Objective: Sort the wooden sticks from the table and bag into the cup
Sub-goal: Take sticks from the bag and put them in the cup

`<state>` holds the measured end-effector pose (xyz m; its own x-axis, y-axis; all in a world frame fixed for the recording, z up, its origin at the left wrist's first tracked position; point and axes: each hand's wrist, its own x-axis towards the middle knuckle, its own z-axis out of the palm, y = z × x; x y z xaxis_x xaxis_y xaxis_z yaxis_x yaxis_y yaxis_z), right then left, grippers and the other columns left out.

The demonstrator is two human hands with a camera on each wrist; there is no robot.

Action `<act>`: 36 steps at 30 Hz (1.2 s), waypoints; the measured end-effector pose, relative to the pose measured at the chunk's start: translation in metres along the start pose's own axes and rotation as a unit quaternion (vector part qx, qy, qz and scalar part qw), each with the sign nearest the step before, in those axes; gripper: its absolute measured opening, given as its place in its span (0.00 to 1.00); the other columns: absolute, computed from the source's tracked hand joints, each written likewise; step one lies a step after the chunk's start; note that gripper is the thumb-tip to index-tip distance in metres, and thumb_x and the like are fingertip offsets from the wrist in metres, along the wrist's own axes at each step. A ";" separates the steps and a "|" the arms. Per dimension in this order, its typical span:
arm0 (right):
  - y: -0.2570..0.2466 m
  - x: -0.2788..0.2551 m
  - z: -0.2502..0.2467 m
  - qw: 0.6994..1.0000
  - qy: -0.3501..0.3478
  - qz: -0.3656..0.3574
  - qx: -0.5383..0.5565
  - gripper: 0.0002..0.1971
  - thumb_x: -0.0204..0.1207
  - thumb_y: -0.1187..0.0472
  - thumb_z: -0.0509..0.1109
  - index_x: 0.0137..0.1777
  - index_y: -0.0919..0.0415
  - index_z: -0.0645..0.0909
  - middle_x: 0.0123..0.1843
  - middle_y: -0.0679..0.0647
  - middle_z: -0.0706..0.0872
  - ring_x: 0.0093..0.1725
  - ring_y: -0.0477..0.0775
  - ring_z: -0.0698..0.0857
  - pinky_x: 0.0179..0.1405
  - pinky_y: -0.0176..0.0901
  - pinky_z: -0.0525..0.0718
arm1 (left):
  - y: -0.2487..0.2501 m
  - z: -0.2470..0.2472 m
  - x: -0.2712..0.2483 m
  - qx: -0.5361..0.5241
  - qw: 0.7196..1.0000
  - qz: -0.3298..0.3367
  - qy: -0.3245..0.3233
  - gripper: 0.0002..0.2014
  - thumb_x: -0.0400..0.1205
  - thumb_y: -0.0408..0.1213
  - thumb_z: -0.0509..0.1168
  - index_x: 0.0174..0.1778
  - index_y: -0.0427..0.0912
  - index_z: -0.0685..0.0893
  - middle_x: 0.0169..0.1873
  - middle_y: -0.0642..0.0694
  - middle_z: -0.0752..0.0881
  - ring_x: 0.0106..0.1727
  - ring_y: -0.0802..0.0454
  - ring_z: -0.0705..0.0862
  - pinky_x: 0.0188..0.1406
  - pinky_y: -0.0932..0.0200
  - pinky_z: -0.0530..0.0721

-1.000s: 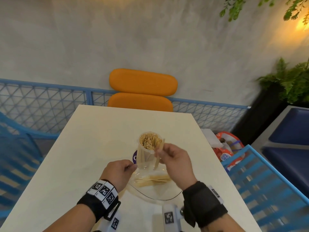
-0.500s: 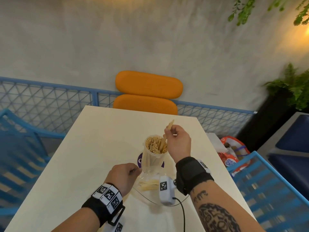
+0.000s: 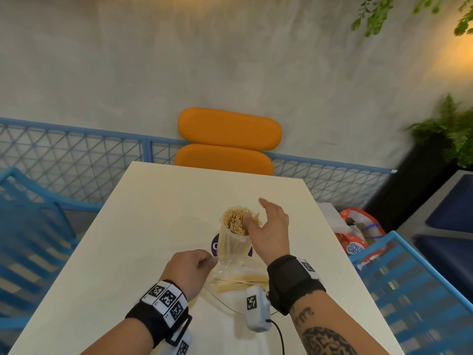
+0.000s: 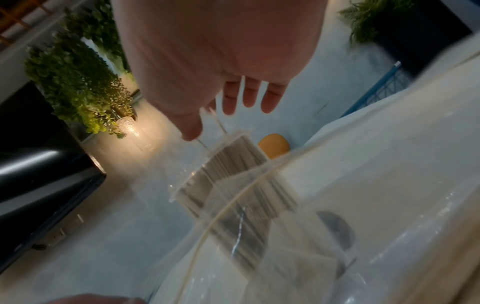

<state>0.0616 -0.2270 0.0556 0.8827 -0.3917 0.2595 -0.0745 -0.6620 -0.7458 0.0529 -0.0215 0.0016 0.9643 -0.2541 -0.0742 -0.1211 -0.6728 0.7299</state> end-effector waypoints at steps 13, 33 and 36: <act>0.003 -0.006 0.007 0.974 -0.079 -0.142 -0.155 0.33 0.89 0.45 0.53 0.89 0.57 0.49 0.89 0.52 0.56 0.88 0.55 0.52 0.86 0.52 0.57 | 0.003 0.002 -0.003 0.003 1.000 0.001 0.005 0.13 0.85 0.54 0.64 0.36 0.57 0.86 0.33 0.54 0.88 0.38 0.59 0.86 0.45 0.59 0.85; 0.008 0.028 -0.005 0.960 -0.136 -0.125 -0.209 0.26 0.90 0.56 0.53 0.87 0.55 0.59 0.88 0.53 0.60 0.86 0.54 0.59 0.83 0.51 0.64 | 0.007 -0.001 -0.002 0.016 1.000 -0.005 0.004 0.13 0.85 0.54 0.63 0.40 0.55 0.87 0.34 0.55 0.89 0.40 0.58 0.86 0.48 0.57 0.86; 0.012 0.018 -0.008 0.945 -0.140 -0.165 -0.245 0.22 0.89 0.55 0.54 0.81 0.54 0.71 0.81 0.52 0.75 0.84 0.54 0.66 0.78 0.51 0.69 | 0.007 0.000 -0.002 0.016 1.000 -0.007 0.004 0.13 0.85 0.54 0.63 0.40 0.55 0.87 0.34 0.54 0.89 0.40 0.57 0.86 0.48 0.56 0.86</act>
<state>0.0725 -0.2474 0.0560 0.9786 0.0274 0.2040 0.0814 -0.9617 -0.2617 0.0507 -0.0254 0.0070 0.9678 -0.2393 -0.0782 -0.1153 -0.6974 0.7074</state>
